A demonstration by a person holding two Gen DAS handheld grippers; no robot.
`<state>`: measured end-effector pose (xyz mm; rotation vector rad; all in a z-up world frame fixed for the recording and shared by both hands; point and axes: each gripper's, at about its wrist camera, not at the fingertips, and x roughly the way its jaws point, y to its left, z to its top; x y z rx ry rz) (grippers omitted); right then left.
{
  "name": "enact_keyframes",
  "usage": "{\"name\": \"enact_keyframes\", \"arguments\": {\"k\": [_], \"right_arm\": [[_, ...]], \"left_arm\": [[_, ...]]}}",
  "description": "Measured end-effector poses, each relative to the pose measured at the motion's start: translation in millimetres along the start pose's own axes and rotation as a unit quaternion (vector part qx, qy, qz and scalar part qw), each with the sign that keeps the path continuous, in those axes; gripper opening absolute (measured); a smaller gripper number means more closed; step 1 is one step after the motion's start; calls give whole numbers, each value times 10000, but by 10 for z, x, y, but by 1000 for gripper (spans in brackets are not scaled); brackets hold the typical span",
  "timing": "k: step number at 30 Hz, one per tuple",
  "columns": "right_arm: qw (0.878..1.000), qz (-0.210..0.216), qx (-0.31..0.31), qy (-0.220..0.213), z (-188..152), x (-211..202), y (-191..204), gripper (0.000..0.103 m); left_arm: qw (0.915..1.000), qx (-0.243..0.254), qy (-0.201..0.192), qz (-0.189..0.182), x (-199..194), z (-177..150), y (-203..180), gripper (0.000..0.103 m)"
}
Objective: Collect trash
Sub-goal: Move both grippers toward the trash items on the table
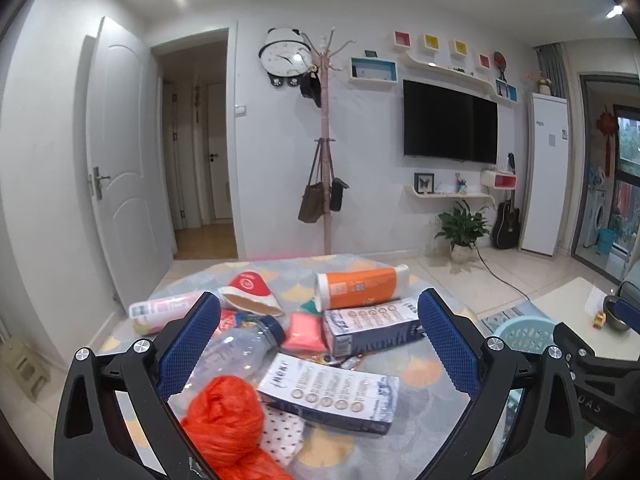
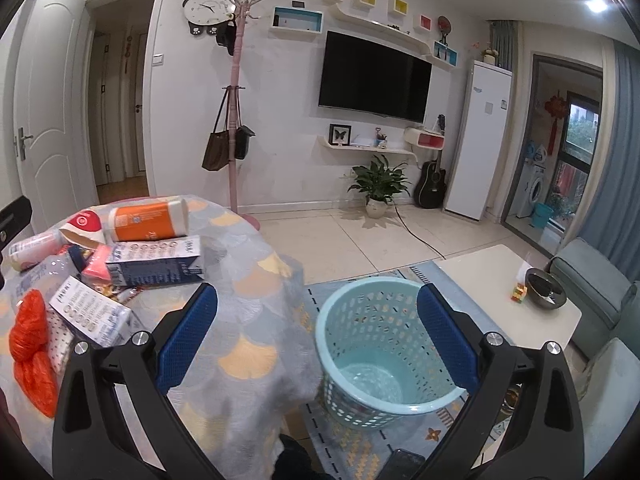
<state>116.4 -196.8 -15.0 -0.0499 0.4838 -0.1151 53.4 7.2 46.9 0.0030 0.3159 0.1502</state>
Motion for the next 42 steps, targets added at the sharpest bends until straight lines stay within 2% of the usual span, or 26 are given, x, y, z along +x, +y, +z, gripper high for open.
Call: {"name": "enact_keyframes", "arguments": {"k": [3, 6, 11, 16, 21, 32, 42], "right_arm": [[9999, -73, 70, -48, -33, -62, 105, 95], [9995, -260, 142, -58, -101, -83, 184, 95], [9966, -227, 747, 249, -172, -80, 129, 95], [9949, -263, 865, 447, -232, -40, 199, 95], [9939, -119, 974, 511, -278, -28, 276, 95], [9980, -392, 477, 147, -245, -186, 432, 95], [9974, -7, 696, 197, -247, -207, 311, 95]], "left_arm": [[10000, -4, 22, 30, -33, -100, 169, 96], [9999, -93, 107, -97, -35, -221, 392, 96], [9994, -14, 336, -22, -10, -342, 648, 96], [9979, -188, 607, -151, 33, -445, 825, 96], [9988, -22, 493, -76, -20, -479, 831, 96], [9991, 65, 422, 17, -151, -513, 782, 96], [9986, -13, 524, -33, -136, -521, 760, 96]]}}
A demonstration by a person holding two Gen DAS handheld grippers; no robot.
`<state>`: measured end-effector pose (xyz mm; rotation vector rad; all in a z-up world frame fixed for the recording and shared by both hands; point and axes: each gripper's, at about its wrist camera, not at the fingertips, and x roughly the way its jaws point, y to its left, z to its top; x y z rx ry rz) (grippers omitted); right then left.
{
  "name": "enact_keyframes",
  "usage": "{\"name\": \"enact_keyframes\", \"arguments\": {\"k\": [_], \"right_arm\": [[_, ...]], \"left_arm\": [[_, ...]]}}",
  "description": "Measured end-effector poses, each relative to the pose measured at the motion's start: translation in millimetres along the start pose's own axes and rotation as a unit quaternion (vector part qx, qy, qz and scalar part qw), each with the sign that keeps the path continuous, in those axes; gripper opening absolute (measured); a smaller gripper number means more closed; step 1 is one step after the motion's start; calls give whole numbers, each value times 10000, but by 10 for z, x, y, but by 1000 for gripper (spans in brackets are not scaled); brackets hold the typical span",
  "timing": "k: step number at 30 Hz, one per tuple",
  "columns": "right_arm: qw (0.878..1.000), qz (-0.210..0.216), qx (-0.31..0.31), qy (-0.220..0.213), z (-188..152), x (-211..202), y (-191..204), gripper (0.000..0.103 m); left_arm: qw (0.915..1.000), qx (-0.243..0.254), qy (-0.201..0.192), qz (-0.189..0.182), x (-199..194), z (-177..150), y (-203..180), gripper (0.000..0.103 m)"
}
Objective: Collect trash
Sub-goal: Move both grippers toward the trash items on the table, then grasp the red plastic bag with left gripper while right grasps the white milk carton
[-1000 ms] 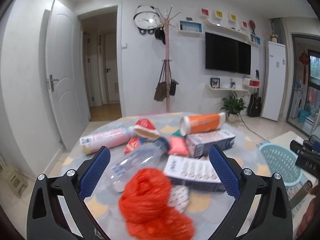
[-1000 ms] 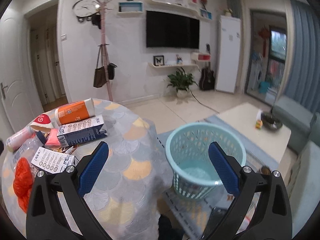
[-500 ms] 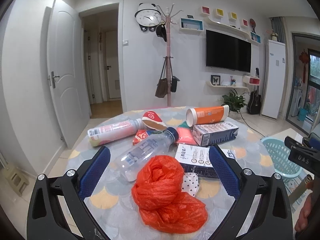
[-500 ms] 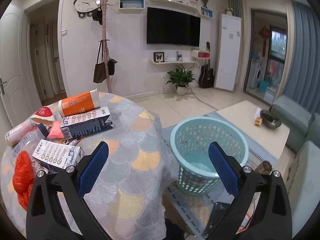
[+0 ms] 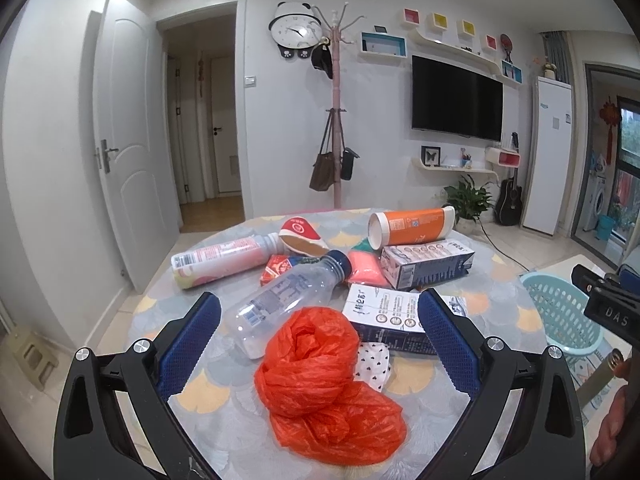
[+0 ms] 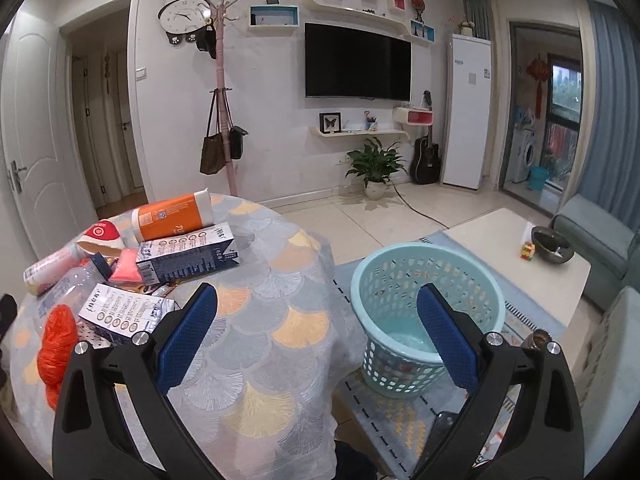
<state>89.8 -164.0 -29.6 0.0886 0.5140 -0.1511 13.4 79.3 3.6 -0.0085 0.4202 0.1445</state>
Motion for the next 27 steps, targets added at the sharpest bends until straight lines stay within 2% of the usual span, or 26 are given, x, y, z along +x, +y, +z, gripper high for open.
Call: {"name": "enact_keyframes", "arguments": {"k": [15, 19, 22, 24, 27], "right_arm": [[9997, -27, -217, -85, -19, -55, 121, 95], [9992, -3, -373, -151, -3, -62, 174, 91], [9974, 381, -578, -179, 28, -52, 265, 78], [9953, 625, -714, -178, 41, -19, 342, 71], [9858, 1338, -1012, -60, 73, 86, 517, 70]], "left_arm": [[9997, -170, -59, 175, -16, 28, 229, 96], [9994, -208, -52, 266, -29, 22, 456, 96], [9994, -260, 21, 233, -37, 27, 625, 96], [9995, -264, 155, 53, -21, 30, 689, 96], [9964, -311, 608, -497, 122, -6, 726, 96]]}}
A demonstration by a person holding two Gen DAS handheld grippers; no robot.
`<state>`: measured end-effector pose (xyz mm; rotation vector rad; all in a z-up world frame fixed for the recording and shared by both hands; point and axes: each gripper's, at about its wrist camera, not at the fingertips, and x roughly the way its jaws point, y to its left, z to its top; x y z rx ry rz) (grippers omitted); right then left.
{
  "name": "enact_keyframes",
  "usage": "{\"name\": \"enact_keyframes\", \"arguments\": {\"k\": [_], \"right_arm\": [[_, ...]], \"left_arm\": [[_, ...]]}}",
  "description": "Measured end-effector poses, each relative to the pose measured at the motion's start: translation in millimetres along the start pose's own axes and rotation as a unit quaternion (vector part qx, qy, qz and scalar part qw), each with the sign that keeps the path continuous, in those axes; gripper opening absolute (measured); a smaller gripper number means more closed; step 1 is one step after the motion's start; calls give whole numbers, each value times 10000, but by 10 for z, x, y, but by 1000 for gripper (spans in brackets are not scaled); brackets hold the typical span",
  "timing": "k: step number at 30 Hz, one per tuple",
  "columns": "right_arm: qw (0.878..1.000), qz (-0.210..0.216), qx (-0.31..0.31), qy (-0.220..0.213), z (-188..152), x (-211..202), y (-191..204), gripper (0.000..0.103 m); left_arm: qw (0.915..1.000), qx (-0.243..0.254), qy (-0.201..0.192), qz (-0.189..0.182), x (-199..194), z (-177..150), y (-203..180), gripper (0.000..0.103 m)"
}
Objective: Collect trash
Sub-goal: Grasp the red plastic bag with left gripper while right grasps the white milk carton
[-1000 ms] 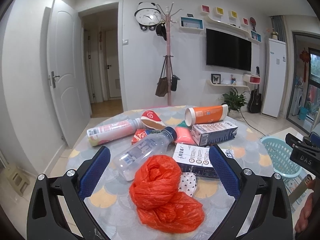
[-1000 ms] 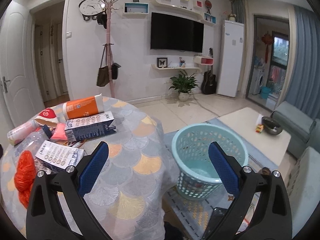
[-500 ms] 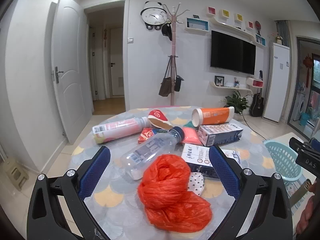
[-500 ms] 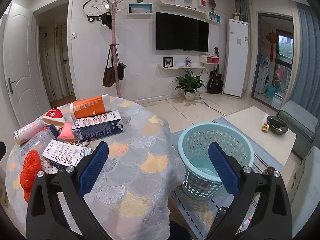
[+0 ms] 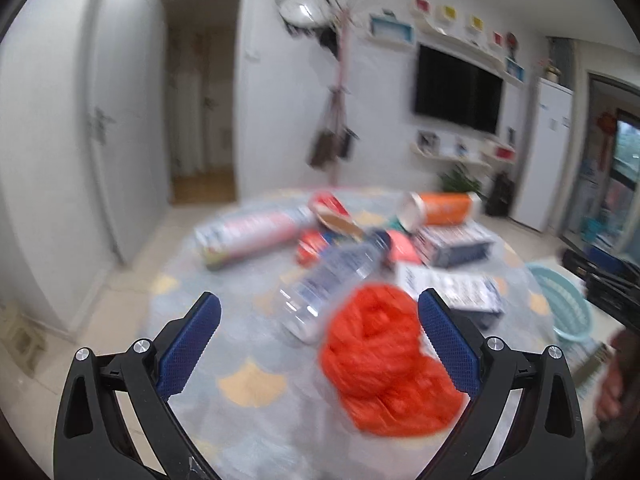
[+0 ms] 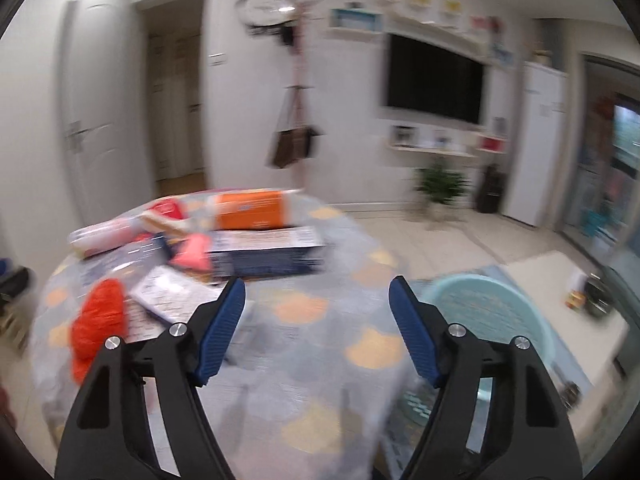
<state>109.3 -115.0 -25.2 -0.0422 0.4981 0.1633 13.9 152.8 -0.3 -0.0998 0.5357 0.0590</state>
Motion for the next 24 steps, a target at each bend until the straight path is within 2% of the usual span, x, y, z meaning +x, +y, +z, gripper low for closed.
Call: {"name": "enact_keyframes", "arguments": {"k": [2, 4, 7, 12, 13, 19, 24], "right_arm": [[9989, 353, -277, 107, 39, 136, 119, 70], [9972, 576, -458, 162, 67, 258, 215, 70], [9934, 946, -546, 352, 87, 454, 320, 70], [9867, 1307, -539, 803, 81, 833, 405, 70], [9840, 1432, -500, 931, 81, 923, 428, 70], [9690, 1912, -438, 1504, 47, 1257, 517, 70], [9559, 2273, -649, 1741, -69, 1165, 614, 71]], "left_arm": [[9984, -98, 352, -439, 150, -46, -8, 96], [9958, -169, 612, -660, 285, -104, -36, 96], [9924, -104, 952, -776, 494, -194, -110, 95], [9854, -235, 1418, -915, 753, -293, -92, 87], [9848, -237, 1460, -914, 789, -303, -89, 82], [9835, -186, 1562, -889, 872, -320, -82, 73], [9836, -173, 1573, -860, 888, -310, -66, 63]]}}
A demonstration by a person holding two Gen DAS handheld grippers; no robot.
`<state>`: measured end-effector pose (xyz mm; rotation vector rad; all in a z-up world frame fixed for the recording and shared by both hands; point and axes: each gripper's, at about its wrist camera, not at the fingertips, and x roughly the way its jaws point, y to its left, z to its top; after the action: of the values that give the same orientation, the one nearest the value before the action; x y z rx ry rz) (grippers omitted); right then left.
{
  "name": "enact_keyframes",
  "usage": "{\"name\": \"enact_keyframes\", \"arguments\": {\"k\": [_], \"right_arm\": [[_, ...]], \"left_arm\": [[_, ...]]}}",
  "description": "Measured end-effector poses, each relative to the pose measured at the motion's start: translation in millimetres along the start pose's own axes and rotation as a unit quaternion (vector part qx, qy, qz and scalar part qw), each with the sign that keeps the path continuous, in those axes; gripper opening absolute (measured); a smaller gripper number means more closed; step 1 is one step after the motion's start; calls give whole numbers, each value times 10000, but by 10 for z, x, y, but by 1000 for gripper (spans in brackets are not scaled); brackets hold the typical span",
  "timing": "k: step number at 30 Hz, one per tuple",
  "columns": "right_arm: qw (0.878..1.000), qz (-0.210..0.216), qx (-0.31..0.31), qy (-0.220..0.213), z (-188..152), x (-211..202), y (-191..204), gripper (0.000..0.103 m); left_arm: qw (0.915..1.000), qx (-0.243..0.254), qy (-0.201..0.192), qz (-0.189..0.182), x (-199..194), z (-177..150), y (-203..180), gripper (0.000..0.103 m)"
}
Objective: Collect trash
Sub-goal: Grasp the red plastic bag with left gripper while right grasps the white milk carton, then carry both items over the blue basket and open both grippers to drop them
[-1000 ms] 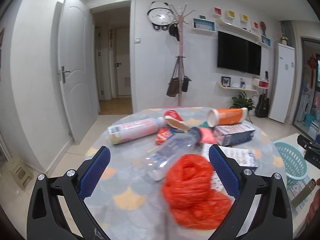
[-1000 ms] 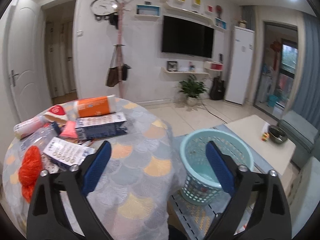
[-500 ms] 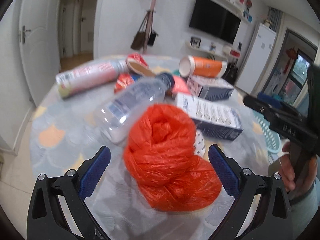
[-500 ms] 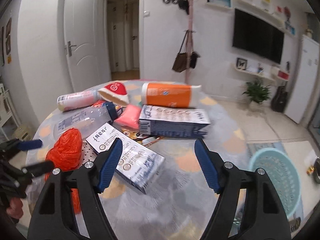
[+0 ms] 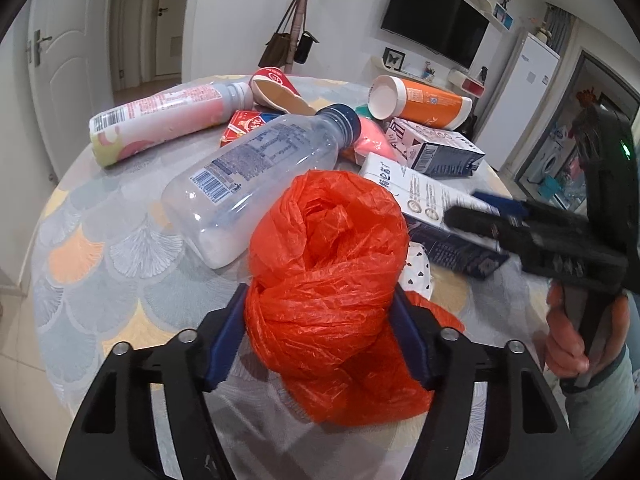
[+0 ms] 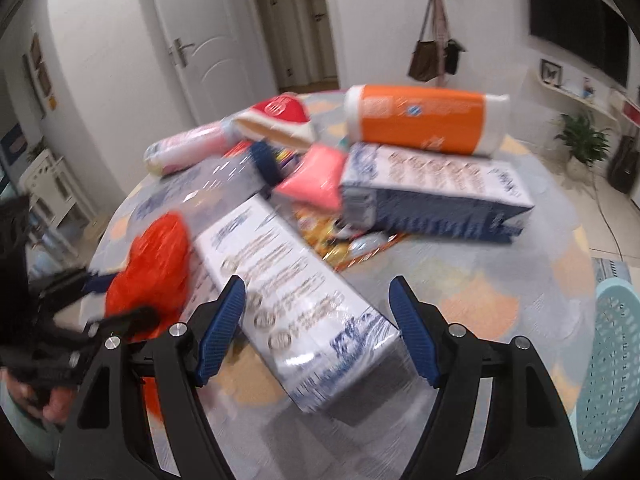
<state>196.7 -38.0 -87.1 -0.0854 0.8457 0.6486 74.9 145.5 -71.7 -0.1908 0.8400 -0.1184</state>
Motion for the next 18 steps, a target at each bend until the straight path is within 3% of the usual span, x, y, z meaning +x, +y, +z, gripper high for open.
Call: {"name": "enact_keyframes", "arguments": {"k": [5, 9, 13, 15, 18], "right_arm": [[9996, 140, -179, 165, -209, -89, 233, 71], [9983, -235, -523, 87, -240, -92, 459, 70], [9990, -332, -264, 114, -104, 7, 448, 70], [9988, -407, -211, 171, -77, 60, 402, 56], [9991, -373, -186, 115, -82, 13, 402, 52]], "left_arm": [[10000, 62, -72, 30, -54, 17, -8, 58], [9999, 88, -101, 10, -94, 33, -21, 55], [9997, 164, -194, 28, -175, 49, -48, 54], [9993, 229, -274, 57, -241, 64, -76, 53], [9988, 310, -379, 56, -314, 111, -112, 53]]}}
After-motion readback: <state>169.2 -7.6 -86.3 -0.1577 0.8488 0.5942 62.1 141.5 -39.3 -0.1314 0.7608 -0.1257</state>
